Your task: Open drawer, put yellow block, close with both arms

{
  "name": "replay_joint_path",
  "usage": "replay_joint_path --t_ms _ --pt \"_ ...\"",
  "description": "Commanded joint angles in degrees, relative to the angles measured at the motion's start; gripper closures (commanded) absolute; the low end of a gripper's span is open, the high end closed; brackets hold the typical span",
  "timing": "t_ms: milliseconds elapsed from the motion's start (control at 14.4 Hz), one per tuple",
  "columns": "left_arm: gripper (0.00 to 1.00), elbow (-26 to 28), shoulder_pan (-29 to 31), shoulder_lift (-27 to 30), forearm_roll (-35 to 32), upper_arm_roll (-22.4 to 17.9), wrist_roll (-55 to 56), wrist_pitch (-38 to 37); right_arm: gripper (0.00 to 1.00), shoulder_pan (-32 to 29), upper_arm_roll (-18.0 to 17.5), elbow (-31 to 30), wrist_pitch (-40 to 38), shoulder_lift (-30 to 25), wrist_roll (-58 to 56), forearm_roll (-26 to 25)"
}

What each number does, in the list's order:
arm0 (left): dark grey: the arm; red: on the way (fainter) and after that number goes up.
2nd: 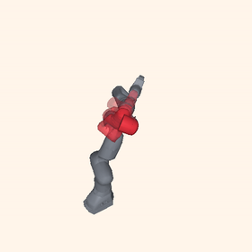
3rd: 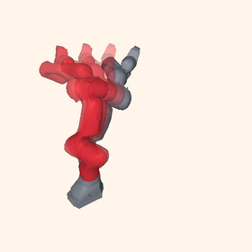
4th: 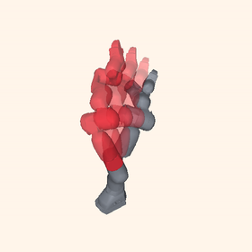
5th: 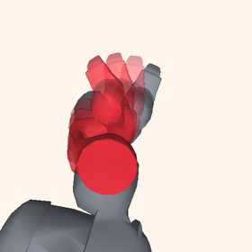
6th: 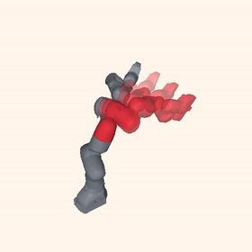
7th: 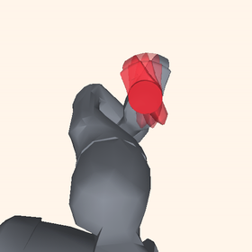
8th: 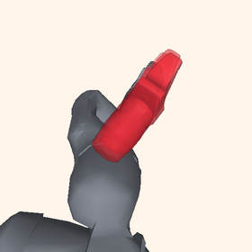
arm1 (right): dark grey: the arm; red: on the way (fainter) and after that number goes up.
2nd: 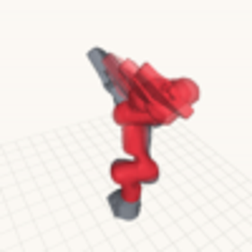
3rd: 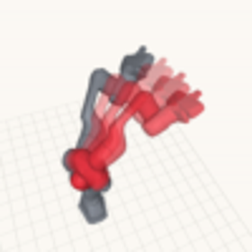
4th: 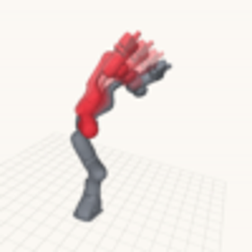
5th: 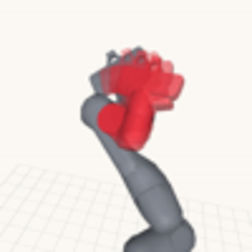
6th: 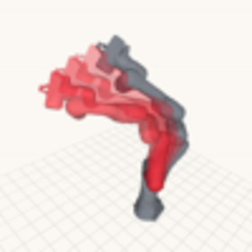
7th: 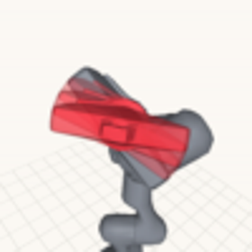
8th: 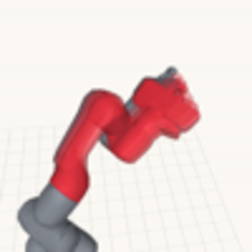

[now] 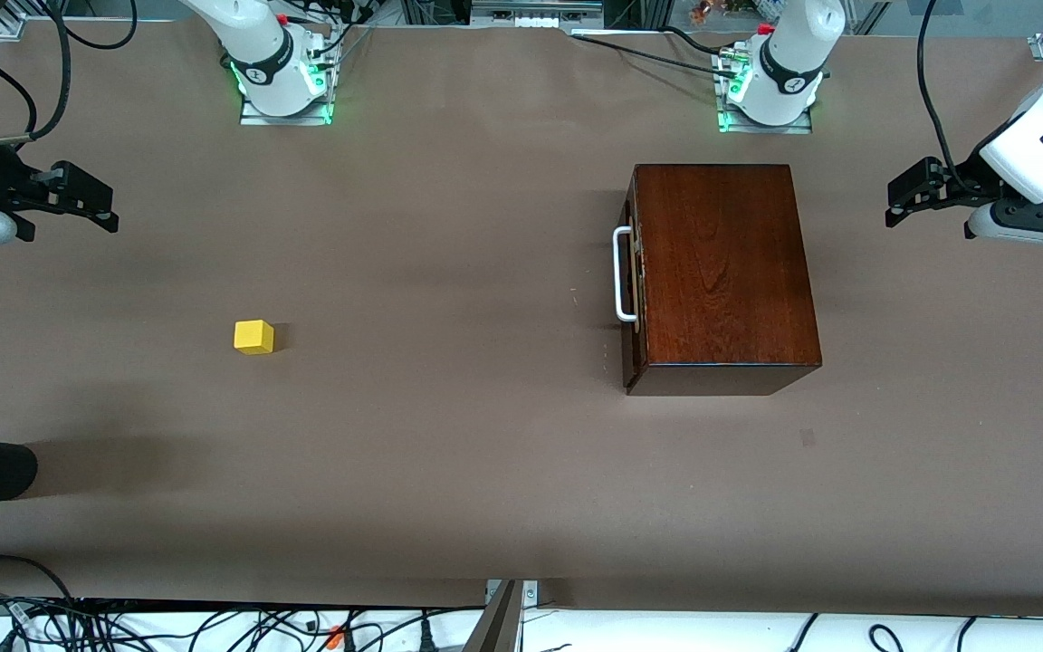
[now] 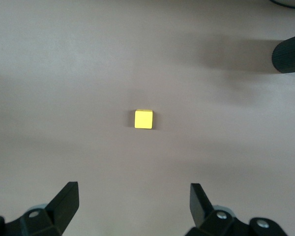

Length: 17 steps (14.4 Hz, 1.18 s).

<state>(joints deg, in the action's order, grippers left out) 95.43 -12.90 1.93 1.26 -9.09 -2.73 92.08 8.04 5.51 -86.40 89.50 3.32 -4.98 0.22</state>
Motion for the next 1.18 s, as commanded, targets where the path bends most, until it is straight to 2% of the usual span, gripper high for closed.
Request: replay_joint_path --t_ms 0,1111 --pt "0.0 -0.5 0.4 0.3 -0.8 0.3 -1.0 -0.4 0.0 -0.3 0.1 1.4 -0.6 0.5 0.3 1.0" --pt "0.0 -1.8 0.6 -0.5 -0.8 0.7 -0.2 -0.6 0.0 -0.3 0.1 1.4 -0.5 0.5 0.3 1.1"
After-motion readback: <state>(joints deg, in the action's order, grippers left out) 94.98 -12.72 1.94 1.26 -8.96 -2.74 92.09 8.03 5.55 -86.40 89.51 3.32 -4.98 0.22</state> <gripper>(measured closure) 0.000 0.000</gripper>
